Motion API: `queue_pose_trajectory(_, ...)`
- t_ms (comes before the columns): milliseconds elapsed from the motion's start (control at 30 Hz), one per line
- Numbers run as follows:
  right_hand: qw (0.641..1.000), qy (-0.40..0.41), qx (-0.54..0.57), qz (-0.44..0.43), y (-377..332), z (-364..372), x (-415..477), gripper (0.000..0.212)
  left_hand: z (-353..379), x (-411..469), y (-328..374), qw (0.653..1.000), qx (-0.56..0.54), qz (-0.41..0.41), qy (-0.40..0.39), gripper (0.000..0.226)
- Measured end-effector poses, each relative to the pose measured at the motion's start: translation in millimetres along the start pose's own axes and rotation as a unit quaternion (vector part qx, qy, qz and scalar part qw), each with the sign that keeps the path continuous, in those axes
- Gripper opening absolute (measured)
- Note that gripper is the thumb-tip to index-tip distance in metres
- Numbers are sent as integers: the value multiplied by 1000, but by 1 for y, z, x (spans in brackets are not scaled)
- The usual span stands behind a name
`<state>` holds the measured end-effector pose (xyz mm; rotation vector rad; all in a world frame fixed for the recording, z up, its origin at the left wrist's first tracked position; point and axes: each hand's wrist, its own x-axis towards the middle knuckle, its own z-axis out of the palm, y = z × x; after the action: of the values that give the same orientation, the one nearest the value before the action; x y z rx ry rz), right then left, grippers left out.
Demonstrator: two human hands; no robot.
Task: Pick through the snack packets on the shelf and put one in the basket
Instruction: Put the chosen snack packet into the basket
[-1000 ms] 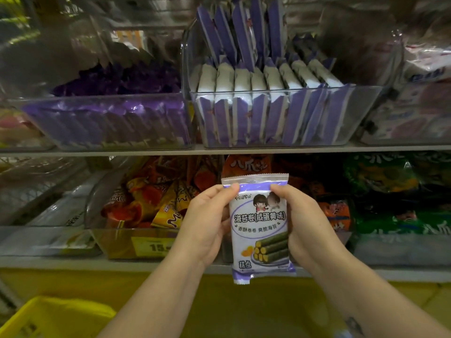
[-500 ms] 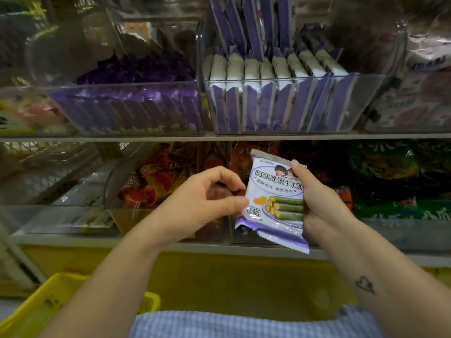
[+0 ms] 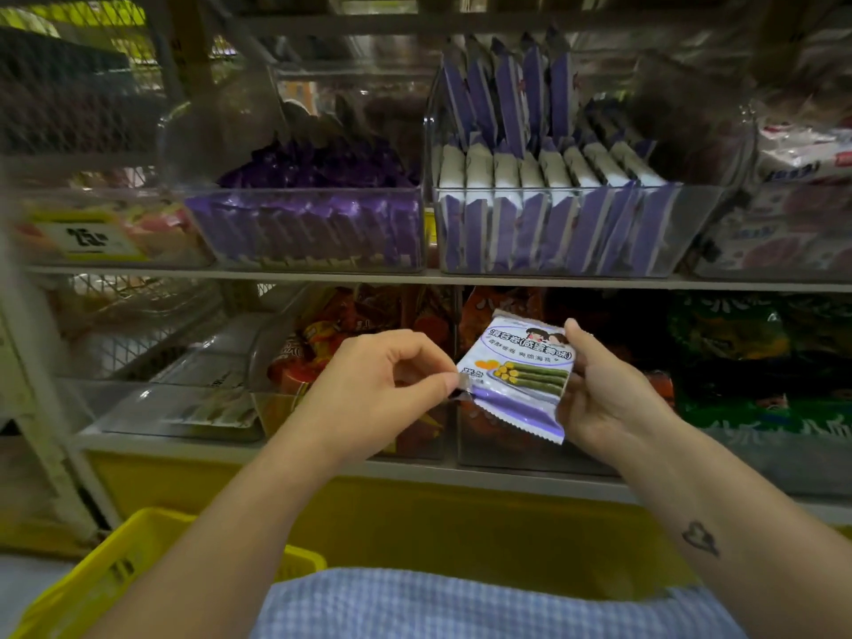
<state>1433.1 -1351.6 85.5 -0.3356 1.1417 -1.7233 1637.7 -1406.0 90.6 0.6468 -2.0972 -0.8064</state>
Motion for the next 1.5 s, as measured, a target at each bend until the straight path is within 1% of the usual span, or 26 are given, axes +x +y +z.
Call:
queue_pose_trajectory(67,999,-21,-34,11,8,7,-4,43,-10,-8,-3,1000,-6,0,24,17)
queue_pose_trajectory(133,995,-57,-70,34,21,20,-7,45,-26,-21,-6,998,-3,0,60,12)
queue_pose_trajectory(233,983,-119,-129,59,42,39,-8,48,-50,-42,-10,994,-26,-24,105,6)
queue_pose_trajectory(300,960,-170,-212,68,62,60,-7,46,-74,-63,-19,989,-32,-43,138,8)
queue_pose_trajectory(367,921,-227,-303,93,87,84,-4,42,-99,-86,-34,983,-15,-68,170,8)
queue_pose_trajectory(400,896,-253,-349,108,101,96,-2,41,-111,-99,-44,978,-8,-86,190,11)
queue_pose_trajectory(467,836,-302,-445,114,132,116,5,38,-133,-127,-71,962,-5,-139,235,25)
queue_pose_trajectory(567,741,-350,-569,62,185,135,25,29,-151,-174,-120,931,24,-237,278,28)
queue_pose_trajectory(600,702,-366,-609,38,200,136,32,26,-152,-188,-137,921,29,-268,281,27)
queue_pose_trajectory(633,654,-387,-650,17,212,136,39,26,-150,-201,-154,912,32,-297,282,28)
queue_pose_trajectory(733,489,-449,-748,-19,244,136,62,36,-138,-240,-210,877,69,-381,284,30)
queue_pose_trajectory(767,441,-461,-769,-25,251,136,69,40,-132,-251,-228,864,84,-406,285,26)
queue_pose_trajectory(800,406,-469,-784,-29,256,135,75,43,-124,-261,-245,851,94,-428,288,21)
queue_pose_trajectory(867,366,-474,-800,-39,267,131,85,47,-105,-279,-277,828,97,-471,288,13)
queue_pose_trajectory(933,340,-477,-809,-45,281,124,93,51,-84,-293,-305,811,86,-507,277,14)
queue_pose_trajectory(1033,304,-485,-818,-60,304,113,103,59,-57,-315,-337,803,75,-539,245,17)
queue_pose_trajectory(1100,298,-484,-817,-93,313,108,111,61,-45,-328,-353,796,69,-559,222,16)
queue_pose_trajectory(1167,307,-482,-812,-118,318,102,118,60,-37,-334,-362,788,40,-572,227,12)
queue_pose_trajectory(1233,345,-484,-793,-134,321,97,122,56,-32,-335,-368,788,6,-575,220,6)
queue_pose_trajectory(1267,362,-484,-784,-139,322,96,124,54,-29,-336,-371,790,-1,-578,204,12)
queue_pose_trajectory(1300,372,-482,-780,-140,324,94,126,54,-26,-338,-373,792,-3,-584,178,21)
queue_pose_trajectory(1367,380,-480,-777,-144,328,90,130,56,-18,-342,-378,785,10,-608,121,36)
queue_pose_trajectory(1400,382,-479,-777,-146,329,88,132,57,-15,-344,-380,779,21,-619,97,38)
queue_pose_trajectory(1467,382,-476,-779,-143,330,87,133,59,-10,-342,-380,772,39,-631,67,23)
queue_pose_trajectory(1500,377,-477,-782,-137,330,87,132,61,-8,-339,-380,773,42,-629,64,17)
